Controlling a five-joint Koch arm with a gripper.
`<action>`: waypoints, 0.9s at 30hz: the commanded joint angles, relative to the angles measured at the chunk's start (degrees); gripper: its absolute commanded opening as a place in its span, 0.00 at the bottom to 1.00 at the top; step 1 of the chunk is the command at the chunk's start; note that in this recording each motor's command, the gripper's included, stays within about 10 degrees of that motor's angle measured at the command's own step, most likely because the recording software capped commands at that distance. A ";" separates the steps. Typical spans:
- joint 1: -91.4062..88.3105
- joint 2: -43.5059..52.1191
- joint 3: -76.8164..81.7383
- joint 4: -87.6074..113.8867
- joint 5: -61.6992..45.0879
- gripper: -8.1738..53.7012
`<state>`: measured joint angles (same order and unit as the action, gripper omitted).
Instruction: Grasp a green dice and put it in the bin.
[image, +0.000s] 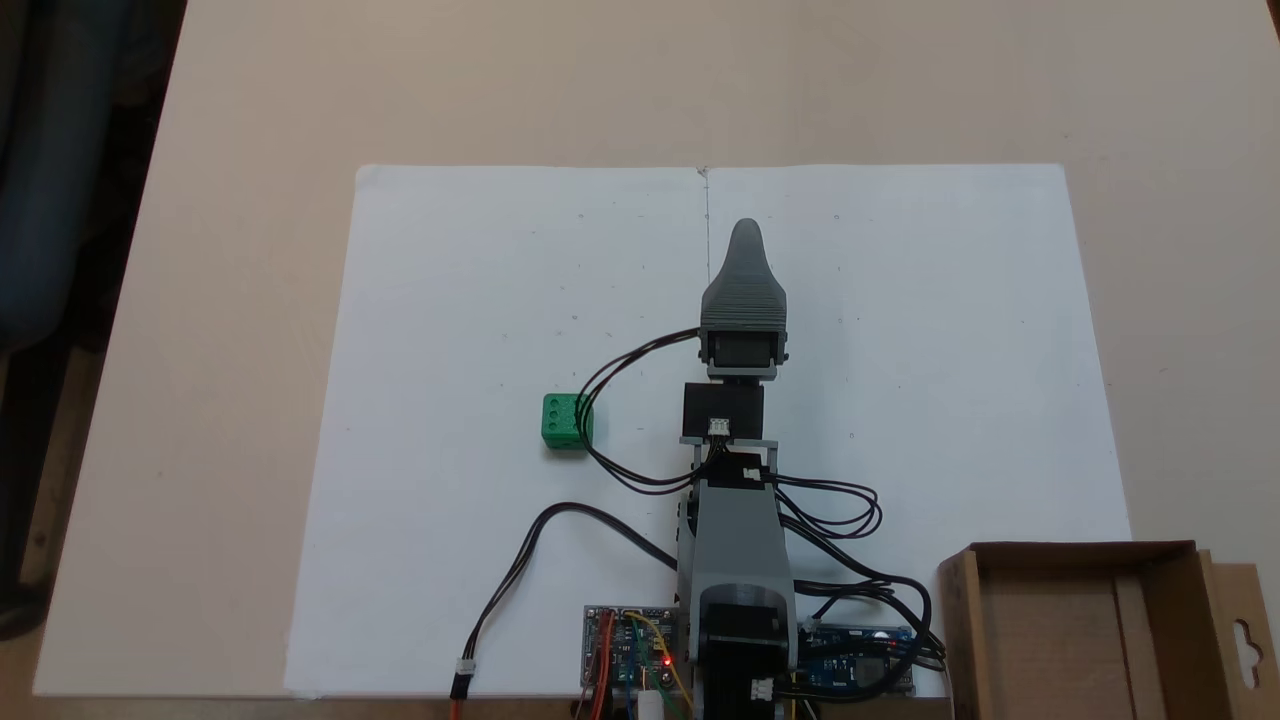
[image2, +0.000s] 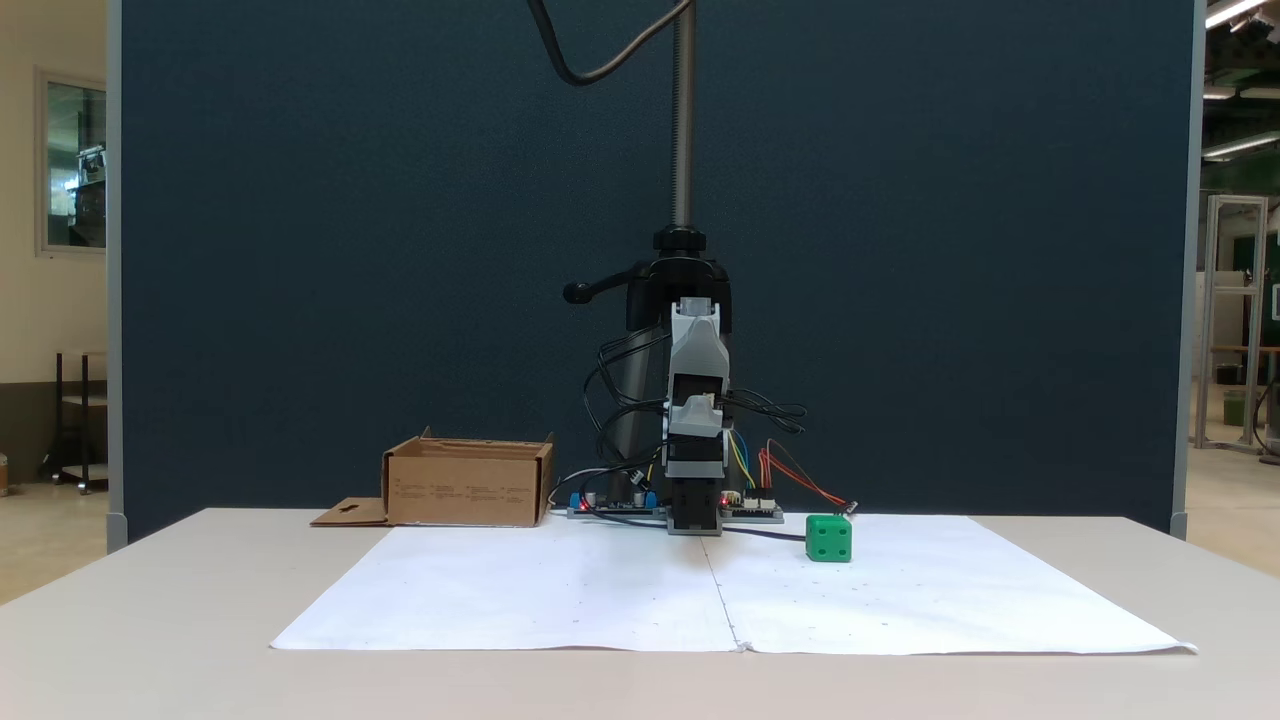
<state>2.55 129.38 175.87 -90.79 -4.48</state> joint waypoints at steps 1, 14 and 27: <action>-0.09 6.15 3.34 -1.23 -3.08 0.85; -0.53 6.15 -0.62 5.01 -3.43 0.82; 3.34 6.50 -18.63 54.65 -2.99 0.85</action>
<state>4.57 129.38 161.10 -41.48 -4.48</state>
